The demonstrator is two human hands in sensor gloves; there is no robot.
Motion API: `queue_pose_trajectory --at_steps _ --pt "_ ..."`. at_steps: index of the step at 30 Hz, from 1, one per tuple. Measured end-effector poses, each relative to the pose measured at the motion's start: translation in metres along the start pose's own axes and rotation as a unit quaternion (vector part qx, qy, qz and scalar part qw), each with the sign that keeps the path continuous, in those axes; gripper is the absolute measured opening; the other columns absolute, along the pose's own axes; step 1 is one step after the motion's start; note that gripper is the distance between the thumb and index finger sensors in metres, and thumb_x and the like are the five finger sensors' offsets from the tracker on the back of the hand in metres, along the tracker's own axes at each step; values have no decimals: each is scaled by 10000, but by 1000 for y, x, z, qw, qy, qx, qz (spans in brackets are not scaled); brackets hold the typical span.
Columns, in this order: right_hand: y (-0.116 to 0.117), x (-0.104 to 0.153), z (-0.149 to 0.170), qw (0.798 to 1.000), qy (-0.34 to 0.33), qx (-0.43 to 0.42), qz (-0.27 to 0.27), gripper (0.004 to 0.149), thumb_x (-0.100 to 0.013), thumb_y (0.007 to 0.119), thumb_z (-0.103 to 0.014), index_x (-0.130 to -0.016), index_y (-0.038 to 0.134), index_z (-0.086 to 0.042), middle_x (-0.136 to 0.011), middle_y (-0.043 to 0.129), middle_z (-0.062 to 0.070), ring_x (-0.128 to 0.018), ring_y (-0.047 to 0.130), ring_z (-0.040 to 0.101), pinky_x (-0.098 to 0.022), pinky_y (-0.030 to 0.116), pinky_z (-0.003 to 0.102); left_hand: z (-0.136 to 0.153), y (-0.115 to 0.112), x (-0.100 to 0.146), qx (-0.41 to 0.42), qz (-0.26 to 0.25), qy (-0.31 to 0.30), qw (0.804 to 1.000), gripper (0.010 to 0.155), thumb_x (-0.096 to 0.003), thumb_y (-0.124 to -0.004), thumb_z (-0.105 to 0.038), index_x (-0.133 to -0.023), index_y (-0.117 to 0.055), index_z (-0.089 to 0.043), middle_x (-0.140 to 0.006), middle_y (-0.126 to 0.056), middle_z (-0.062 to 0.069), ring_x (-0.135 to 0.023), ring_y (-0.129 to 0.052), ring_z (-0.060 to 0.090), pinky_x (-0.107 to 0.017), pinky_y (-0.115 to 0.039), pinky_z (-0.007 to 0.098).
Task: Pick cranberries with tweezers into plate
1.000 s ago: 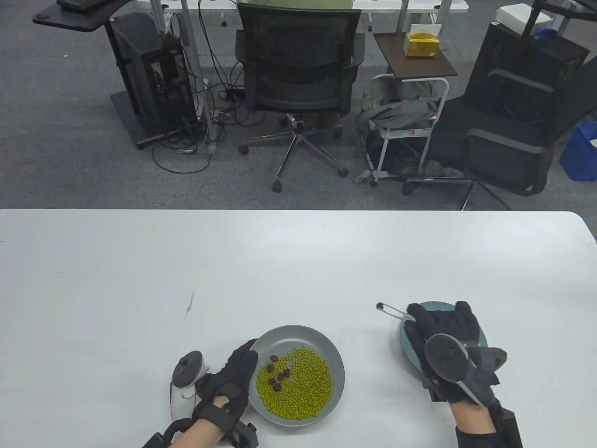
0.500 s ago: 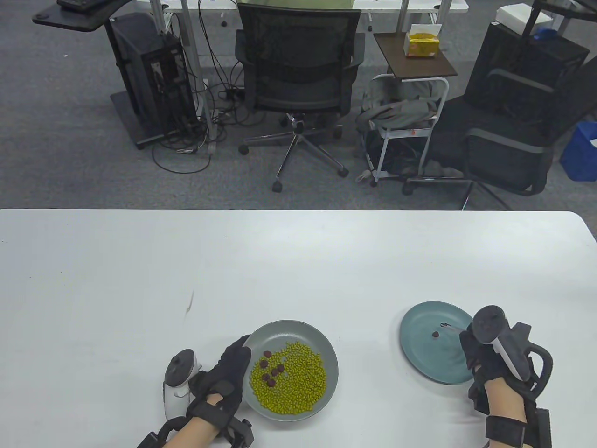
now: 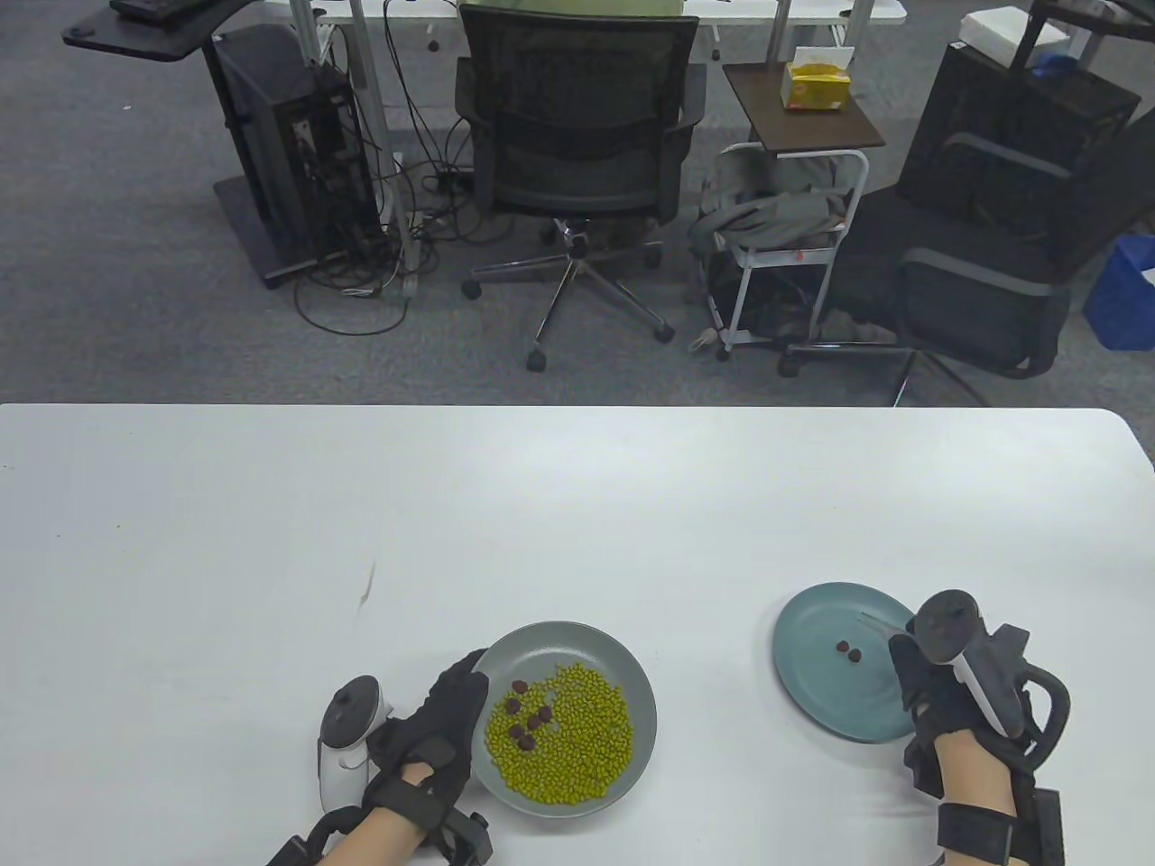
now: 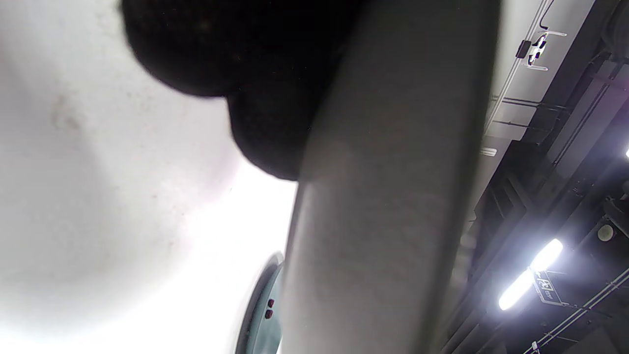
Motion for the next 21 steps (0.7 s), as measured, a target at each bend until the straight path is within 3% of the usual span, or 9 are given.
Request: queue_pose_trajectory --at_steps 7,21 --pt "-26 21 -30 991 -68 -58 100 504 -341 748 -563 -793 809 -349 -554 899 -164 -638 915 117 -751 519 487 4 -7 0 25 15 13 1000 603 -542 -595 -521 -1039 -403 -237 -922 -730 15 -422 -1081 203 -262 -912 332" --pt "-31 91 -129 947 -260 -59 178 511 -342 742 -565 -809 778 -361 -572 885 -174 -659 902 107 -760 505 478 8 -14 -1 19 19 20 999 602 -544 -589 -520 -1039 -396 -237 -924 -725 14 -426 -1080 199 -264 -912 330"
Point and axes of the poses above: the tracker on the back of each hand, its own z axis roughly to the little-finger side, its own x axis roughly from the fingertips to the wrist, y = z × x, the point moved 5 cm from there along -x, roughly from the wrist to the fingertips
